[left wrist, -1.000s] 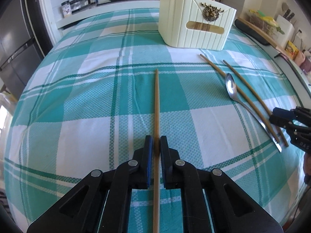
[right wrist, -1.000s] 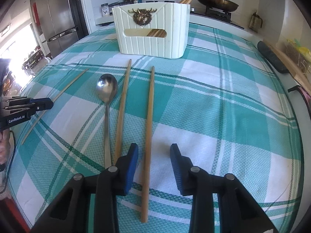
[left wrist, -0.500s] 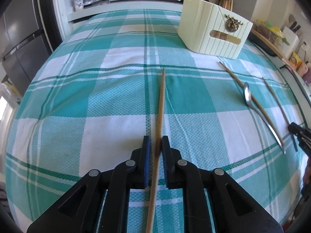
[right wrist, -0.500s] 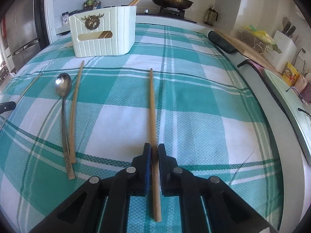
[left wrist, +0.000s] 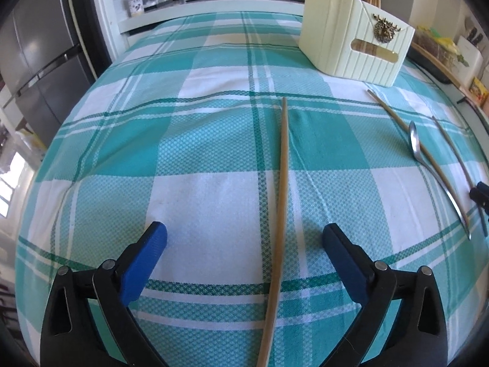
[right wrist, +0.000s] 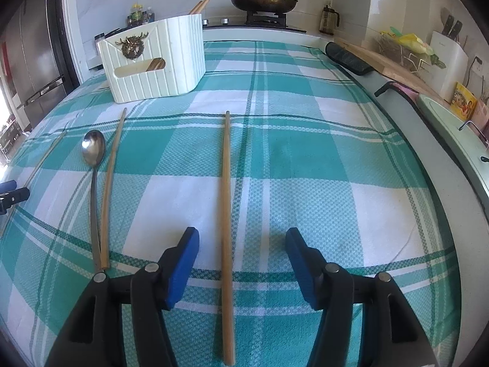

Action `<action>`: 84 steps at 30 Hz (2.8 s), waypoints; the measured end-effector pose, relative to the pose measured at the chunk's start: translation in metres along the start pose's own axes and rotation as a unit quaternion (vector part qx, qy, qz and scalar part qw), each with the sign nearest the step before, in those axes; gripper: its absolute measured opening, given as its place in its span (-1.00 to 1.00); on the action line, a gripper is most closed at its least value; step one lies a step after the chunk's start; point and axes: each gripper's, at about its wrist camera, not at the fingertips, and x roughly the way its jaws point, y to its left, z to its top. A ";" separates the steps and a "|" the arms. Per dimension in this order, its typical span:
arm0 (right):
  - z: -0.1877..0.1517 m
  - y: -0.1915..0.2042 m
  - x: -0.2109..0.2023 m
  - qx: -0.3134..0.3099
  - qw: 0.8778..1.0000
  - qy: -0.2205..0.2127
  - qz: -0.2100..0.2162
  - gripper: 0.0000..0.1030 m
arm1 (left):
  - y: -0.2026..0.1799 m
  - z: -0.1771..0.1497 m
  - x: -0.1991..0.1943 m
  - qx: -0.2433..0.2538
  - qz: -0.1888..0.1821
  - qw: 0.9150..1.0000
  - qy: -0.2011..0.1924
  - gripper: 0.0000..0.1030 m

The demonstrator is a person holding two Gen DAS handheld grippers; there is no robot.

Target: Organize utensils

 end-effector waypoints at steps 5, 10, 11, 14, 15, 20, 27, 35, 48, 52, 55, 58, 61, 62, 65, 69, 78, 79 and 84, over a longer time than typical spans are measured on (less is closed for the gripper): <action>0.001 -0.001 0.001 0.001 1.000 -0.002 0.000 0.22 | 0.000 0.000 0.001 0.001 -0.001 1.000 -0.003 0.99; 0.000 0.000 0.001 0.001 1.000 -0.002 -0.001 0.22 | 0.000 0.000 0.001 0.001 -0.001 1.000 -0.004 0.99; 0.000 0.000 0.001 0.000 1.000 -0.002 -0.001 0.22 | 0.000 0.000 0.001 0.001 -0.001 1.000 -0.004 0.99; 0.000 0.000 0.001 0.000 1.000 -0.002 -0.001 0.23 | 0.000 0.000 0.001 0.001 -0.001 1.000 -0.004 0.99; 0.000 0.000 0.001 0.001 1.000 -0.002 -0.001 0.23 | -0.001 -0.001 0.001 0.001 0.000 1.000 -0.004 0.99; 0.000 -0.001 0.001 0.000 1.000 -0.003 -0.001 0.23 | -0.001 -0.001 0.000 0.000 0.001 1.000 -0.003 0.99; 0.000 0.000 0.001 0.000 1.000 -0.003 -0.001 0.23 | 0.000 0.000 0.000 0.000 0.000 1.000 -0.002 0.99; 0.000 0.000 0.001 0.000 1.000 -0.003 -0.001 0.23 | 0.000 0.000 0.002 0.004 -0.004 1.000 0.002 0.99; 0.000 0.000 0.002 0.004 1.000 -0.002 0.006 0.27 | -0.001 0.006 0.005 0.026 -0.019 0.999 0.030 0.99; 0.007 0.001 0.004 -0.025 0.999 0.036 0.024 0.38 | 0.004 0.024 0.008 0.052 -0.043 0.994 0.082 0.97; 0.018 -0.003 0.006 -0.037 0.995 0.084 0.047 0.38 | 0.007 0.038 0.006 0.062 -0.045 0.994 0.084 0.97; 0.029 -0.003 0.015 -0.061 0.989 0.118 0.062 0.37 | -0.002 0.051 0.015 0.086 -0.037 0.991 0.096 0.92; 0.044 -0.002 0.028 -0.077 0.988 0.124 0.057 0.32 | -0.017 0.060 0.029 0.120 -0.030 0.986 0.115 0.70; 0.050 -0.002 0.033 -0.077 0.987 0.125 0.059 0.22 | -0.020 0.064 0.033 0.123 -0.034 0.985 0.120 0.70; 0.073 0.000 0.046 -0.062 0.988 0.125 0.068 -0.02 | -0.024 0.077 0.042 0.112 -0.049 0.984 0.127 0.62; 0.101 0.009 0.067 -0.055 0.990 0.113 0.058 -0.66 | -0.026 0.089 0.043 0.098 -0.056 0.988 0.110 -0.16; 0.121 0.024 0.014 -0.034 0.996 0.025 0.082 -0.87 | -0.002 0.089 -0.032 0.059 -0.085 0.994 0.024 -0.91; 0.122 0.023 -0.001 -0.033 0.995 0.008 0.092 -0.87 | 0.002 0.091 -0.046 0.054 -0.092 0.994 0.010 -0.91; 0.126 0.024 -0.077 -0.040 0.989 -0.063 0.127 -0.87 | 0.018 0.099 -0.111 0.039 -0.128 0.989 -0.056 -0.91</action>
